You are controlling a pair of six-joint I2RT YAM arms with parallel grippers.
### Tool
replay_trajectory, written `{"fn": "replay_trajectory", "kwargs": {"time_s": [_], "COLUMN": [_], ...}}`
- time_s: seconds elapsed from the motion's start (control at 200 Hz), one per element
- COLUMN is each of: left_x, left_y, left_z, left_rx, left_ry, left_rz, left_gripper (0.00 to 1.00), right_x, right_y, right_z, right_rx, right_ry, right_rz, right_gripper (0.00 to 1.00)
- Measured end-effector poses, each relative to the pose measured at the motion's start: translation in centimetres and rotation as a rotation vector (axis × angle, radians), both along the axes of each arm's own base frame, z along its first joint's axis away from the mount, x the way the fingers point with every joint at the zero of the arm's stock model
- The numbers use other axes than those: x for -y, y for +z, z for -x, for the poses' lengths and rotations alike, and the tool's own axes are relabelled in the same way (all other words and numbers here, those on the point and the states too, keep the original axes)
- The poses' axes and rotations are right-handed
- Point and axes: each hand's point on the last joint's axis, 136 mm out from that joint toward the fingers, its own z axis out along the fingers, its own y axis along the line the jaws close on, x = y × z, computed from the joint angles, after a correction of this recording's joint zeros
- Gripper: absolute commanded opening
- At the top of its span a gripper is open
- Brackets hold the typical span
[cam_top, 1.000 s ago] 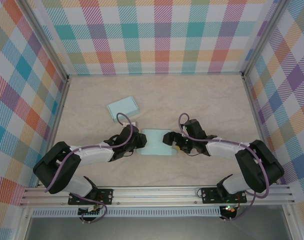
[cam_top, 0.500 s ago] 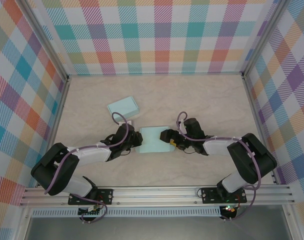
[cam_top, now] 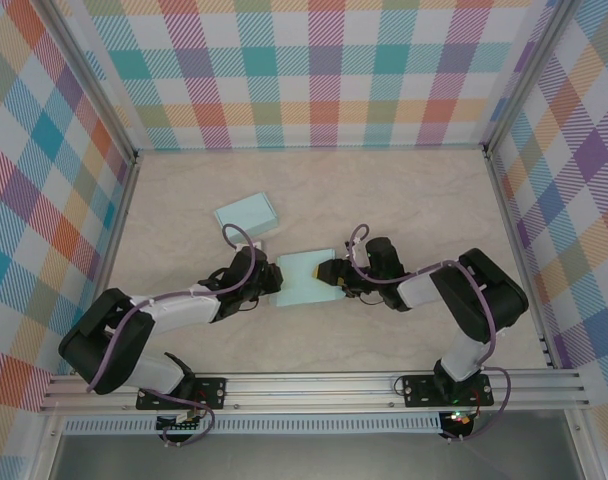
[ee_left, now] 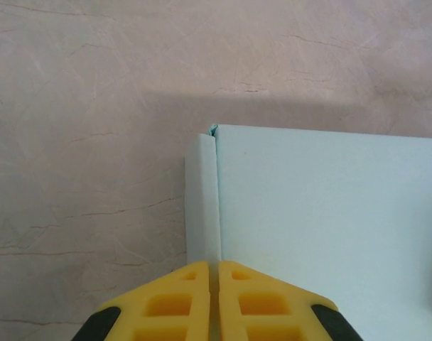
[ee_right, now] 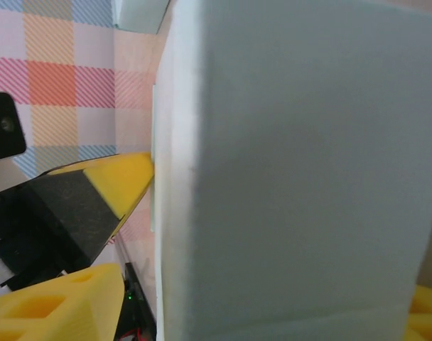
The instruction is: Fold the paper box
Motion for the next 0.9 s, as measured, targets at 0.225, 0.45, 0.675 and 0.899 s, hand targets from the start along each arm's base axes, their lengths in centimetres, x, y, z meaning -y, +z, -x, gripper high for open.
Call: {"fn": "replay_trajectory", "kwargs": {"time_s": [0.225,0.45,0.675,0.899], "left_x": [-0.7,-0.7,0.0,1.3], "left_y": [0.3,2.0,5.8,12.5], "left_z": [1.0,0.8,0.8,2.7], "left_rx": [-0.015,0.032,0.198,0.605], "left_ry": [-0.018,-0.03,-0.115,-0.329], "left_rz": [-0.035,-0.018,0.023,-0.015], "left_gripper": [0.21,0.38,0.75,0.85], "right_x": [0.1,0.3,1.6,4.1], "right_y": [0.6,2.3,3.7,5.6], "right_z": [0.4,0.2,-0.1,0.2], "right_rx": [-0.01,0.01,-0.032,-0.073], "right_ry": [0.0,-0.015,-0.08,-0.175], "right_rz": [-0.026,-0.055,-0.049,-0.017], "right_gripper": [0.45,0.44,0.43,0.45]}}
